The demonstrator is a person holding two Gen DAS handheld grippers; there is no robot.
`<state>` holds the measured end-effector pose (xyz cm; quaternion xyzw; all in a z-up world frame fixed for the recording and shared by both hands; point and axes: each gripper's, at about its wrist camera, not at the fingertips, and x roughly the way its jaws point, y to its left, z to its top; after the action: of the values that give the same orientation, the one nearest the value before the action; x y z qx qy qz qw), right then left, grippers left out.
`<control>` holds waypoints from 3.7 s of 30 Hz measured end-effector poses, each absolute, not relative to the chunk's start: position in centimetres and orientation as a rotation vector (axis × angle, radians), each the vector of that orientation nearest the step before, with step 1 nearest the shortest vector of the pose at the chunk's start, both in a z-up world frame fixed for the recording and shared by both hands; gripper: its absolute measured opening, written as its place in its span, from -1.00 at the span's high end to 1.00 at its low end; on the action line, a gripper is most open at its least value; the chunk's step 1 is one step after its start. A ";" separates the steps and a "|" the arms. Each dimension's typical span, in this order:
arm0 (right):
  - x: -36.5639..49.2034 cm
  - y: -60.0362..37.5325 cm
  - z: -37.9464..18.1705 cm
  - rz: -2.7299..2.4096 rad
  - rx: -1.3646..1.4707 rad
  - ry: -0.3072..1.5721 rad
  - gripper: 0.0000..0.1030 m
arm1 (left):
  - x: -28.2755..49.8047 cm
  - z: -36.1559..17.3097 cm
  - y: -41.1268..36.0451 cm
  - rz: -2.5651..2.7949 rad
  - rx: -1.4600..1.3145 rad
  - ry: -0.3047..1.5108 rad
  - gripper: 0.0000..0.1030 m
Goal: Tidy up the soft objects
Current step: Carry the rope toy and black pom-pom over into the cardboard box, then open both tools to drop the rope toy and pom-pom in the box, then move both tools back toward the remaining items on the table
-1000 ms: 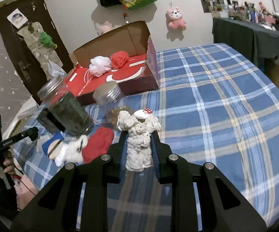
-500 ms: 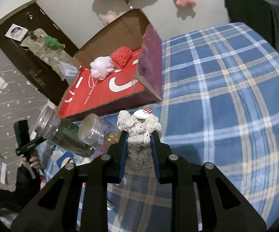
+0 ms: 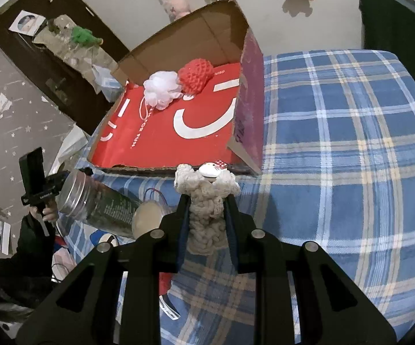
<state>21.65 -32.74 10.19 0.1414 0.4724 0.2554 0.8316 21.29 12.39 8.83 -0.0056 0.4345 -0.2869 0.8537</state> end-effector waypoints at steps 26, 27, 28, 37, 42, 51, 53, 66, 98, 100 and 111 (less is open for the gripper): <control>25.4 -27.3 11.3 0.600 0.121 1.089 0.57 | 25.2 10.3 6.3 -0.728 0.139 0.940 0.52; 25.6 -27.1 11.4 0.605 0.115 1.092 0.57 | 25.4 10.3 6.0 -0.734 0.142 0.943 0.52; 25.7 -26.8 11.4 0.610 0.109 1.094 0.57 | 25.5 10.3 5.7 -0.738 0.145 0.943 0.52; 28.2 -24.1 11.7 0.626 0.047 1.086 0.57 | 28.0 10.3 3.1 -0.715 0.158 0.965 0.52; 30.2 -22.6 11.3 0.597 0.002 1.082 0.57 | 30.3 10.1 1.6 -0.678 0.147 0.988 0.51; 34.8 -19.9 10.7 0.404 -0.174 1.062 0.57 | 35.5 8.3 0.0 -0.468 0.214 1.064 0.51; 35.6 -19.6 10.4 0.335 -0.230 1.061 0.57 | 36.5 7.7 0.3 -0.408 0.220 1.085 0.51; 37.1 -18.2 8.7 0.243 -0.379 1.062 0.55 | 37.7 6.9 1.7 -0.229 0.308 1.065 0.42; 35.0 -19.6 13.4 0.239 -0.282 0.943 -0.44 | 33.8 11.5 2.1 -0.254 0.223 0.905 -0.63; 33.4 -19.8 15.3 0.244 -0.254 0.892 -0.44 | 32.5 12.9 2.4 -0.249 0.199 0.859 -0.82; 19.0 -19.5 23.9 0.251 -0.174 0.573 -0.49 | 18.9 21.8 3.1 -0.224 0.096 0.522 -1.00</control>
<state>18.97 -19.48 23.87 -0.0853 0.2817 0.1234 0.9477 18.86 3.12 21.76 0.0474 0.2573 -0.1105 0.9588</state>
